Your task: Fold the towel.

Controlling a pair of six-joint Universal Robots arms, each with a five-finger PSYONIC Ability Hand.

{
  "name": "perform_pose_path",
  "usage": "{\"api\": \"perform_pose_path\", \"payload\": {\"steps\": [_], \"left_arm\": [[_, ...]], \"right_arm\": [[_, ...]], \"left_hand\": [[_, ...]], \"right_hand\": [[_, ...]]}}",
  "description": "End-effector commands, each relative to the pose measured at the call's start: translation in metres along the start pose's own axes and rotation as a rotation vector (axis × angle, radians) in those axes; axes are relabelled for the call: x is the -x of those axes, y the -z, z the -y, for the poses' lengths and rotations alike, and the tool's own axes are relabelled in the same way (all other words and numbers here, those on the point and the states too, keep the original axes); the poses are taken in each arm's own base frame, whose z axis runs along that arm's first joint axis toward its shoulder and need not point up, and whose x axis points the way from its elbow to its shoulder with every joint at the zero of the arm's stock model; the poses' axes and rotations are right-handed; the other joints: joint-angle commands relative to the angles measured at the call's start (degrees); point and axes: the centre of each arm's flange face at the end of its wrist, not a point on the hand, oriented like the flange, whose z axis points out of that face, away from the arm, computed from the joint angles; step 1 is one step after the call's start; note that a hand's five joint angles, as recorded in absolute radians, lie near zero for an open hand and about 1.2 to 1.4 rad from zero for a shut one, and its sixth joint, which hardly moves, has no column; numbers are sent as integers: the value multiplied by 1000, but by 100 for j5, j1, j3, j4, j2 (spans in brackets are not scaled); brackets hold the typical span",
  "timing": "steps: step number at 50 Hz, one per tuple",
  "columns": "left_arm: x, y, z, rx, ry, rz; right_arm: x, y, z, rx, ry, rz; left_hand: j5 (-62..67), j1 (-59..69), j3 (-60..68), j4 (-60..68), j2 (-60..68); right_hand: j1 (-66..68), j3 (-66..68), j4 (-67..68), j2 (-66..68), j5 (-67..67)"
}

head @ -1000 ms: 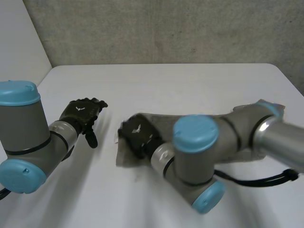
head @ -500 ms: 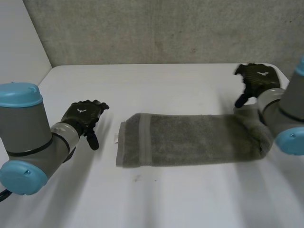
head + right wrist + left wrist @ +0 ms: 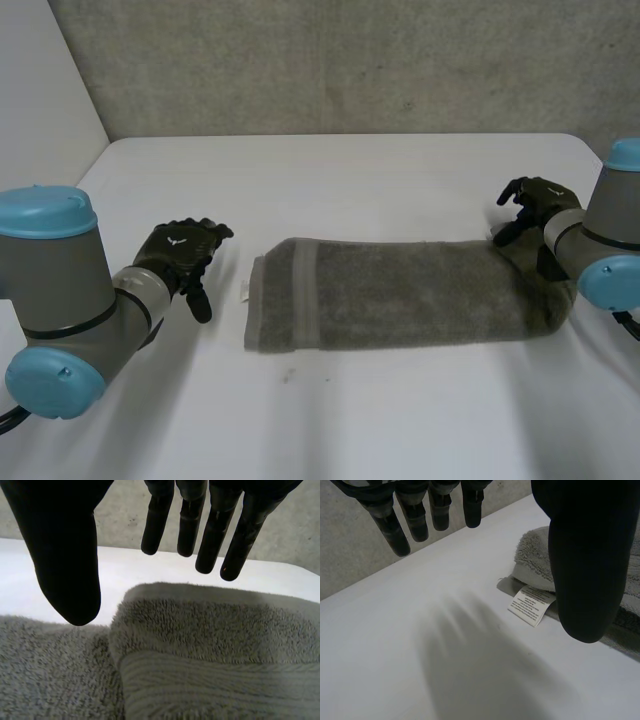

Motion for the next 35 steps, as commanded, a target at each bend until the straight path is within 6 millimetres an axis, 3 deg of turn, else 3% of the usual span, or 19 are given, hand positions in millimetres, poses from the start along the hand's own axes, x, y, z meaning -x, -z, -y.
{"api": "perform_pose_path", "payload": {"steps": [1,16,19,20,22,30,32,35], "left_arm": [[0,0,0,1,0,0],[0,0,-1,2,-1,0],[0,0,0,1,0,0],[0,0,0,1,-1,0],[0,0,0,1,-1,0],[0,0,0,-1,-2,0],[0,0,1,-2,-2,1],[1,0,2,-5,-1,4]], "right_arm": [[-5,-8,-8,3,41,-41],[-9,-17,-17,6,83,-61],[-9,-19,-20,10,98,-60],[-9,-20,-21,14,107,-56],[-9,-19,-19,9,112,-55],[10,-1,17,-66,110,-16],[31,11,29,-99,121,34],[45,20,36,-118,129,74]], "left_hand": [[-68,28,72,78,89],[-68,28,72,78,89],[-85,11,55,61,73],[-85,11,55,61,73],[-85,11,55,61,73],[-85,11,55,61,73],[-85,11,55,61,73],[-85,11,55,61,73]], "right_hand": [[322,794,788,813,894],[1483,1955,1949,1974,2055],[2526,2998,2992,3017,3098],[4024,4497,4490,4516,4596],[4656,5128,5122,5147,5228],[4656,5128,5122,5147,5228],[4656,5128,5122,5147,5228],[4656,5128,5122,5147,5228]]}}
